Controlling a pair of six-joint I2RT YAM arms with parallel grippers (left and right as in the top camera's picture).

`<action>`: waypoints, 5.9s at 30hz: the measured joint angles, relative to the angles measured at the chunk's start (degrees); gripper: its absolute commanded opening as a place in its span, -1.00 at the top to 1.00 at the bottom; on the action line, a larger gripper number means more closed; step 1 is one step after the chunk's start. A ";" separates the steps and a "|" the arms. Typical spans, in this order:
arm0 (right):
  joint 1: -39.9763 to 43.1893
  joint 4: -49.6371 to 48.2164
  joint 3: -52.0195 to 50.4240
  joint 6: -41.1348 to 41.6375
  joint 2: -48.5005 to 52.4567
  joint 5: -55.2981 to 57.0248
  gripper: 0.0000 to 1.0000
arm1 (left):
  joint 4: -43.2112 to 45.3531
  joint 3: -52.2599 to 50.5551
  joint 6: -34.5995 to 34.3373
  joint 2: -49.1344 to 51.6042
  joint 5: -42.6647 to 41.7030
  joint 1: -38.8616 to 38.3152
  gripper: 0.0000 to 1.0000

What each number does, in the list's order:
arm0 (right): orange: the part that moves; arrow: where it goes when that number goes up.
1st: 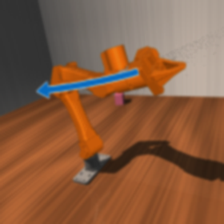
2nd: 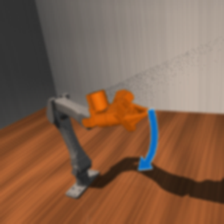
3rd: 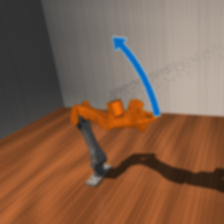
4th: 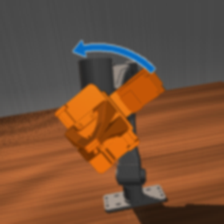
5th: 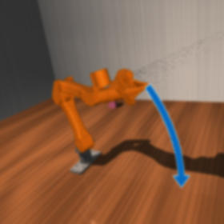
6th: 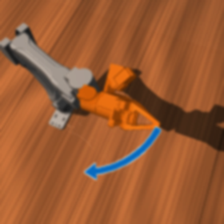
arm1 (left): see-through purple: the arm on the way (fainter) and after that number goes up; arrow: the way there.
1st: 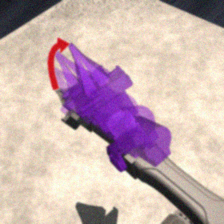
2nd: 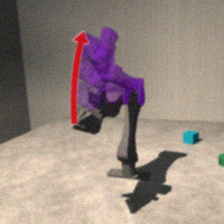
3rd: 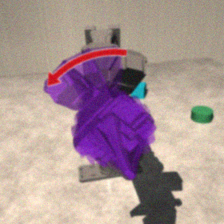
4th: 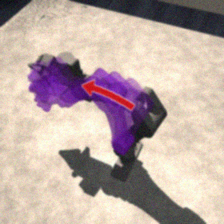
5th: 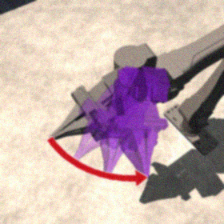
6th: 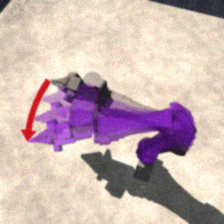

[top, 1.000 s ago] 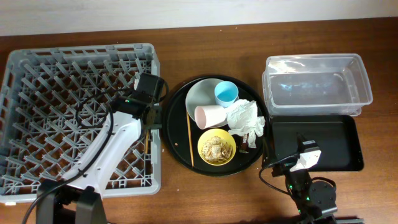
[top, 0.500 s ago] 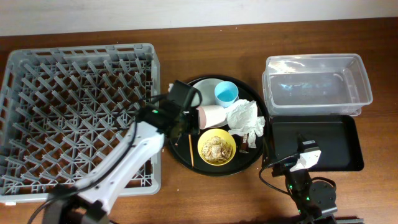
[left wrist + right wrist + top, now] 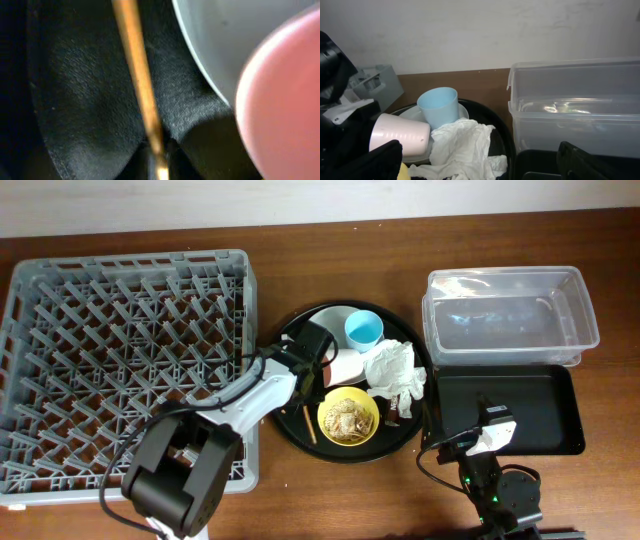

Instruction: Sort waste into correct bins and load items into the dishwasher rack

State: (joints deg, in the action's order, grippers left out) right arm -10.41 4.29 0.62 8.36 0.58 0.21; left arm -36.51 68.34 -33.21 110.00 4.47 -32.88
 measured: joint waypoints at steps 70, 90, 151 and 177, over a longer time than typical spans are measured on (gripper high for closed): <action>0.00 0.00 0.00 0.02 0.00 0.00 -0.97 | 5.92 5.11 28.52 -0.74 -50.51 11.21 0.61; 0.00 0.00 0.00 0.02 0.00 0.00 -0.97 | 7.37 5.14 25.18 -0.94 -43.21 8.57 1.00; 0.00 0.00 0.00 0.04 0.00 0.00 -0.97 | 13.25 6.29 9.57 -6.86 -70.16 61.55 0.16; 0.00 0.00 0.00 0.04 0.00 0.02 -0.97 | -2.67 6.45 19.37 -12.68 -4.61 -2.67 -0.27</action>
State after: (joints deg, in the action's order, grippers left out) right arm -10.41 4.29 0.62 8.40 0.58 0.23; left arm -39.18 74.78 -13.85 97.32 -0.14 -35.55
